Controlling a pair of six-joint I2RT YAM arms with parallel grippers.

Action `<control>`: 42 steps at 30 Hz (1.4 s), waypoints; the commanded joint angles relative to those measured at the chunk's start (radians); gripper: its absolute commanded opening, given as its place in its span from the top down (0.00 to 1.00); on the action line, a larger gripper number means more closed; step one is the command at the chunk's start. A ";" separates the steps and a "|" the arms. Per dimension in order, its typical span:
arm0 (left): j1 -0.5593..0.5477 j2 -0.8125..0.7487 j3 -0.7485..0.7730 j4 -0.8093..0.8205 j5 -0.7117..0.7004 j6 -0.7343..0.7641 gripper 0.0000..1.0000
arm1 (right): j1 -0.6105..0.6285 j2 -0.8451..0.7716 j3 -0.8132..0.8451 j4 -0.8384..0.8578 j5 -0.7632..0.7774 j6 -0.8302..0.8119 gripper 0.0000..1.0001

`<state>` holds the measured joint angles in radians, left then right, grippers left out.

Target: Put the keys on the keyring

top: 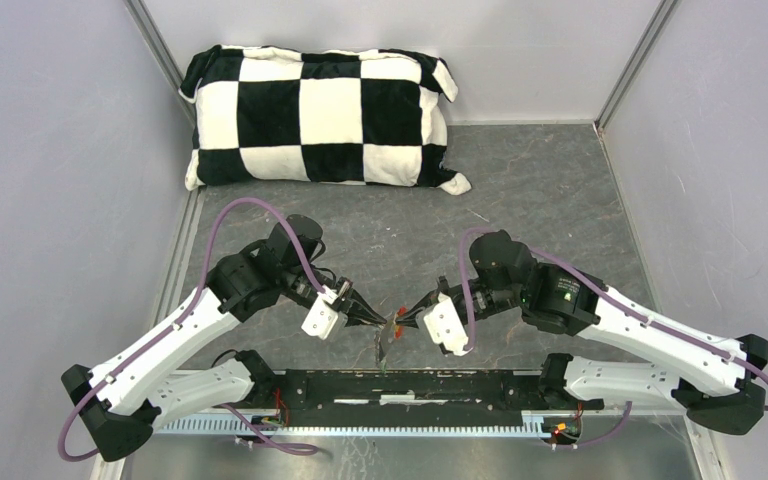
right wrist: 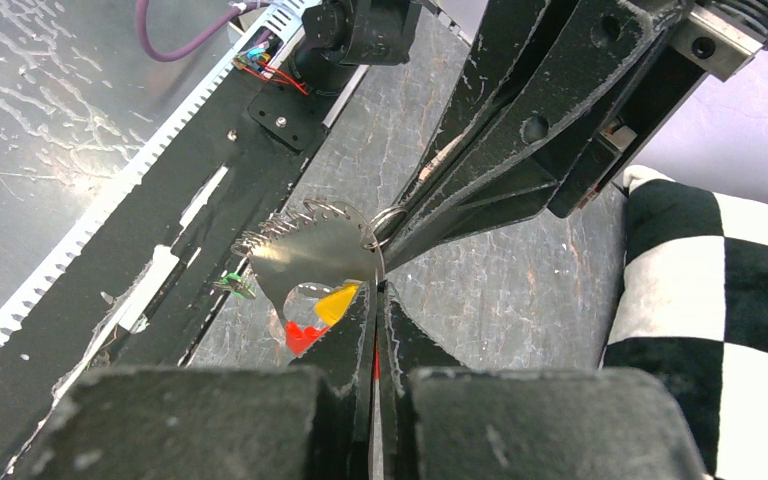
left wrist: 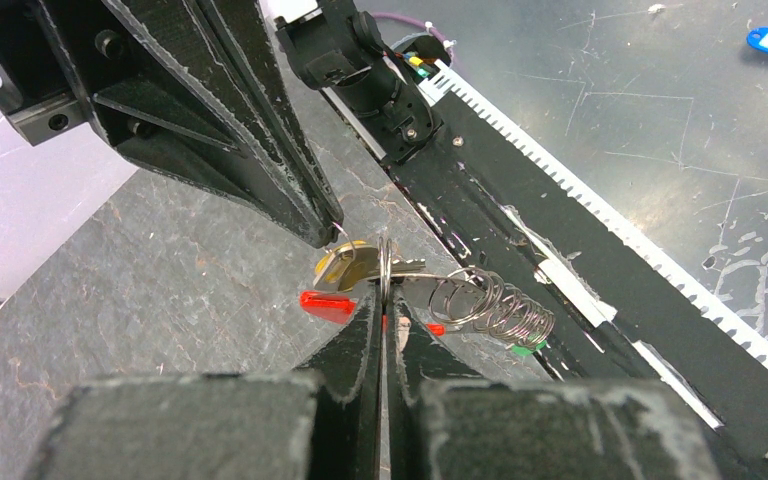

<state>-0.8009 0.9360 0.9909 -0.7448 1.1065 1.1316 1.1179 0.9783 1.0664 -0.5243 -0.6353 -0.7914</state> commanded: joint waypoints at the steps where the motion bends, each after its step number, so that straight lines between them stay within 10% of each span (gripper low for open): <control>1: -0.004 -0.002 0.018 0.041 0.044 -0.029 0.98 | -0.001 0.009 0.012 0.029 -0.024 -0.001 1.00; 11: -0.004 -0.003 0.012 0.040 0.020 -0.077 0.98 | -0.001 0.011 0.019 0.062 -0.003 0.014 1.00; 26: -0.003 -0.050 -0.080 0.400 -0.001 -0.730 0.98 | -0.002 -0.053 -0.002 0.047 0.100 0.034 1.00; 42: -0.003 -0.041 -0.077 0.384 -0.002 -0.690 0.98 | -0.001 -0.046 0.002 0.037 0.078 0.020 1.00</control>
<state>-0.8009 0.9058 0.9092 -0.3977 1.1000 0.4652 1.1179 0.9379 1.0653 -0.5102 -0.5484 -0.7723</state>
